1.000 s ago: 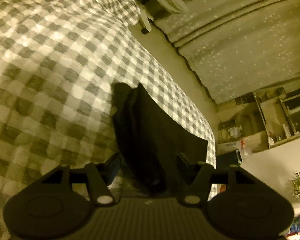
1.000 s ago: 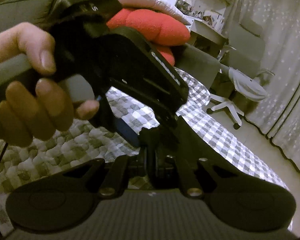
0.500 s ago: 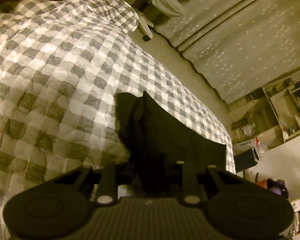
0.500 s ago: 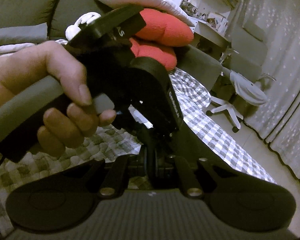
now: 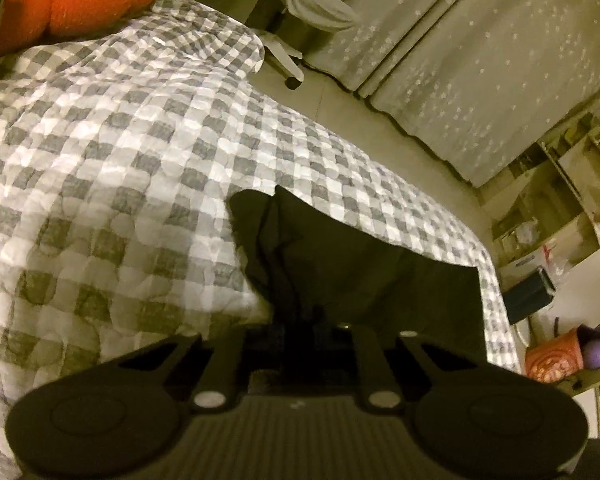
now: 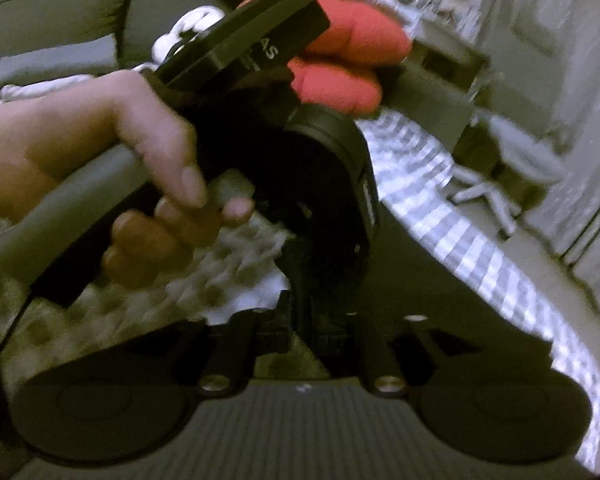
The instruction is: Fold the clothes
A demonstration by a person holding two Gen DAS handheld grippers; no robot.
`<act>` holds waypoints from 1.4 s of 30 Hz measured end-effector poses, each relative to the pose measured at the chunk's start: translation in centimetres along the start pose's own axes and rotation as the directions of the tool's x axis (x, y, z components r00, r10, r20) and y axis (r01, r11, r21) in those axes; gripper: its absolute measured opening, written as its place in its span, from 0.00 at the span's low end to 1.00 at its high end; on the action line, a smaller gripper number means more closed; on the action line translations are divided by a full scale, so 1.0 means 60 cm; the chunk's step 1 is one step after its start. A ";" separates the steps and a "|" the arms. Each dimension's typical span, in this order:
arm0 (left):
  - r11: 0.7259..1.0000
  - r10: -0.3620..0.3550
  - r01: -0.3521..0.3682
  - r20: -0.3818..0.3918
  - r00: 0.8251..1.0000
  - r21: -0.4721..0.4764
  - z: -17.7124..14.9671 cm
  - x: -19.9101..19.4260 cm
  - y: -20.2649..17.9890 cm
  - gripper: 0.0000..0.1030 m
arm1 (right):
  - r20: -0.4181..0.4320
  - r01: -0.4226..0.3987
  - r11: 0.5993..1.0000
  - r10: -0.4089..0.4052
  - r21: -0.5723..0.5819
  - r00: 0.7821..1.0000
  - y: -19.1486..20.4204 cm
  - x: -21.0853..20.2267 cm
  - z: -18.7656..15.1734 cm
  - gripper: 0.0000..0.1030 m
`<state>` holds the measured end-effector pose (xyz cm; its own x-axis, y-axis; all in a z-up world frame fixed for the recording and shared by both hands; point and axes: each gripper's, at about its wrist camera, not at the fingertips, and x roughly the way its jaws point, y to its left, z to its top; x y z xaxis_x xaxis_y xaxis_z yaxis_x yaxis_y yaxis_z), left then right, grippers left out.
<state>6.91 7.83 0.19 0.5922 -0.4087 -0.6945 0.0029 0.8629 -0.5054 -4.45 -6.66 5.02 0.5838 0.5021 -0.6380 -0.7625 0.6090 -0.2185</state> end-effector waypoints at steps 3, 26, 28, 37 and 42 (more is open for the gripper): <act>1.000 0.010 -0.010 0.001 1.000 0.004 -0.001 -0.001 -0.001 0.11 | -0.030 -0.044 0.994 0.047 0.098 0.998 -0.048 -0.018 -0.010 0.29; 0.999 0.026 -0.026 -0.007 1.000 -0.027 -0.003 -0.003 0.002 0.14 | -0.106 0.148 0.496 -0.111 0.856 0.988 -0.272 -0.061 -0.128 0.40; 0.999 0.027 -0.027 -0.009 1.000 -0.025 -0.003 -0.003 0.001 0.14 | -0.095 0.141 0.492 -0.118 0.859 0.988 -0.274 -0.078 -0.129 0.44; 0.999 0.031 -0.031 -0.007 0.999 -0.030 -0.004 -0.005 0.000 0.14 | -0.077 0.056 0.496 0.021 0.867 0.997 -0.273 -0.092 -0.161 0.52; 0.999 0.035 -0.035 -0.005 0.999 -0.032 -0.005 -0.004 -0.001 0.14 | -0.038 -0.015 0.482 0.101 0.876 0.994 -0.266 -0.099 -0.179 0.55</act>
<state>6.51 7.80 0.23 0.5879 -0.3801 -0.7141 -0.0434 0.8667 -0.4970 1.27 -25.96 4.39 0.4929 0.5370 -0.6846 -0.1319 0.8238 0.5513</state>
